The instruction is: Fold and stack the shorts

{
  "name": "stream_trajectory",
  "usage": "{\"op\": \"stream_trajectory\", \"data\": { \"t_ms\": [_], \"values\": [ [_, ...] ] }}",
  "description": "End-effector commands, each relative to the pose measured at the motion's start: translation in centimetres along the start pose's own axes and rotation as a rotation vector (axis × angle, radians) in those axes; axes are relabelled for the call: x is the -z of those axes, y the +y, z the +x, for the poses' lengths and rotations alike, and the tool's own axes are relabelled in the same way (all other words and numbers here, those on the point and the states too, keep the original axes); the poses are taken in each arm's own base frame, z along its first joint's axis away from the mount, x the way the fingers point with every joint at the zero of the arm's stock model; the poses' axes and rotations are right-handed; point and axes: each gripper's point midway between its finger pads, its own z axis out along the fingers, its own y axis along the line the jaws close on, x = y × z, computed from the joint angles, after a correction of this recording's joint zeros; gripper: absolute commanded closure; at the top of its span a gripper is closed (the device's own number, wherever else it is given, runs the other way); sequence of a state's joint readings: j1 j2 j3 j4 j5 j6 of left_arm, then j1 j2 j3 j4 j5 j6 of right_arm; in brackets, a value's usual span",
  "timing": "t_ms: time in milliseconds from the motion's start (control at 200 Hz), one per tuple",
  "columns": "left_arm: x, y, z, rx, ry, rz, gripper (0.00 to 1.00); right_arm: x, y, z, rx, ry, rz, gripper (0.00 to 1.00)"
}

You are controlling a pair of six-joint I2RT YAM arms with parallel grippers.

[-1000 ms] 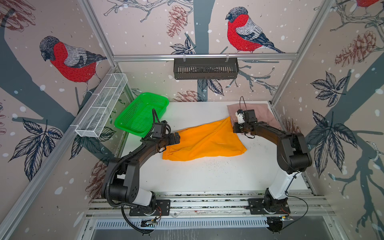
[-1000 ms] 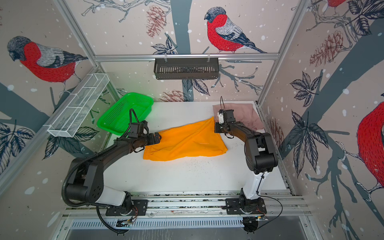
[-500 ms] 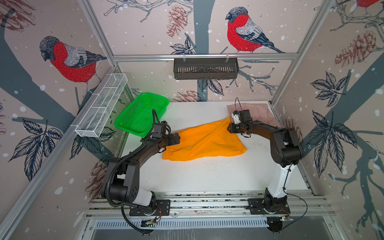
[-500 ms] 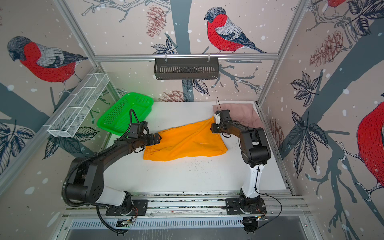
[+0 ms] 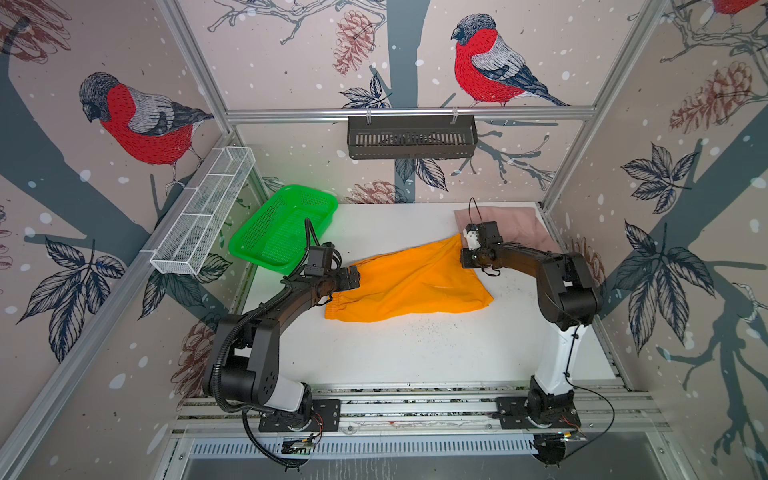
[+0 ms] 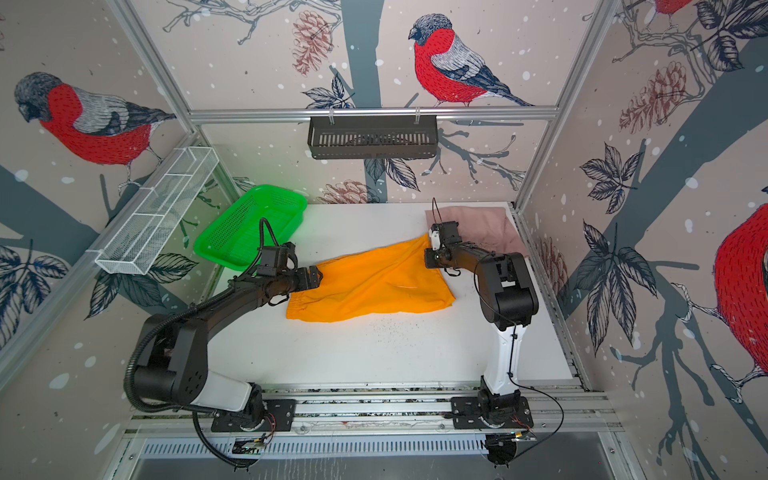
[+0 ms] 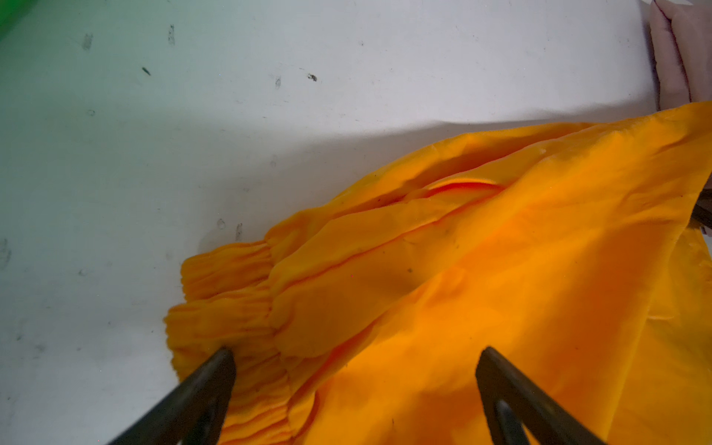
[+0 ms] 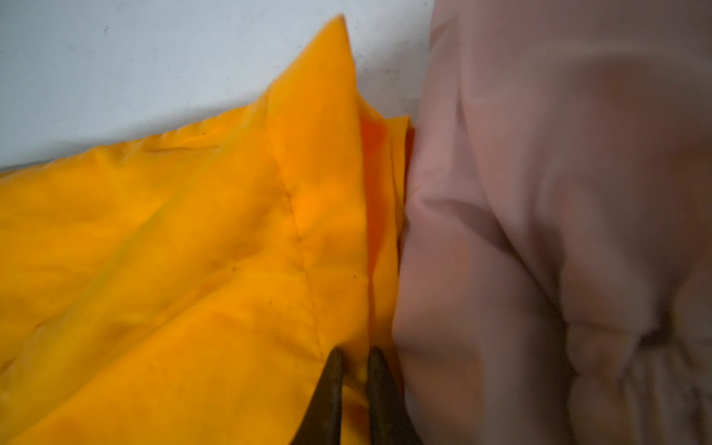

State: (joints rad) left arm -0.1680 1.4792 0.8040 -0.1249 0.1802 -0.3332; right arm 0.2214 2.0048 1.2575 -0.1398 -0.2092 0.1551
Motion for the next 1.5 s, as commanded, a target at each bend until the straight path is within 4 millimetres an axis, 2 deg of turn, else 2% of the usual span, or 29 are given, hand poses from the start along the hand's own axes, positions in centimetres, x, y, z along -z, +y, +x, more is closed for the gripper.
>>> {"op": "stream_trajectory", "data": {
  "t_ms": [0, 260, 470, 670, 700, 770, 885, 980, 1151, 1256, 1321, 1431, 1496],
  "values": [
    [-0.2, 0.6, 0.2, 0.008, 0.006, -0.027, 0.02, 0.8, 0.3, -0.6, -0.001, -0.020, -0.011, 0.97],
    [-0.5, 1.3, 0.4, 0.016, 0.014, -0.056, 0.02, 3.3, 0.4, -0.4, -0.031, -0.026, -0.015, 0.99],
    [-0.6, 1.8, 0.3, 0.028, 0.010, -0.062, 0.02, 5.2, -1.0, 1.7, -0.090, 0.024, 0.022, 0.99],
    [-1.1, 2.4, 0.5, 0.029, 0.020, -0.077, 0.02, 4.7, -2.3, 2.8, -0.103, 0.042, 0.038, 0.98],
    [-1.1, 2.4, 0.6, 0.027, 0.021, -0.077, 0.02, 4.6, -2.4, 2.7, -0.103, 0.039, 0.034, 0.93],
    [-1.2, 2.2, 0.4, 0.022, 0.014, -0.060, 0.02, 4.8, -2.2, 2.3, -0.099, 0.025, 0.022, 0.64],
    [-0.7, 0.9, -0.5, 0.009, -0.014, -0.003, 0.02, 6.9, -1.5, 1.4, -0.095, -0.028, 0.011, 0.43],
    [-0.1, 0.2, -1.2, 0.005, -0.040, 0.028, 0.02, 8.3, -1.5, 2.5, -0.105, -0.023, 0.030, 0.35],
    [-0.2, 0.1, -1.0, 0.009, -0.028, 0.035, 0.02, 8.9, -1.4, 7.3, -0.144, 0.042, 0.037, 0.35],
    [-0.5, 0.5, -0.6, 0.016, -0.011, 0.017, 0.02, 8.7, -1.3, 9.7, -0.151, 0.080, 0.053, 0.39],
    [-0.6, 0.6, -0.4, 0.020, -0.009, 0.013, 0.02, 8.8, -1.1, 10.3, -0.156, 0.081, 0.055, 0.45],
    [-0.7, 0.7, -0.3, 0.026, -0.003, 0.012, 0.02, 9.6, -0.9, 10.1, -0.160, 0.046, 0.064, 0.63],
    [-0.8, 0.7, -0.2, 0.027, 0.000, 0.012, 0.02, 10.1, -0.9, 9.8, -0.158, 0.027, 0.072, 0.64]
  ]
}}
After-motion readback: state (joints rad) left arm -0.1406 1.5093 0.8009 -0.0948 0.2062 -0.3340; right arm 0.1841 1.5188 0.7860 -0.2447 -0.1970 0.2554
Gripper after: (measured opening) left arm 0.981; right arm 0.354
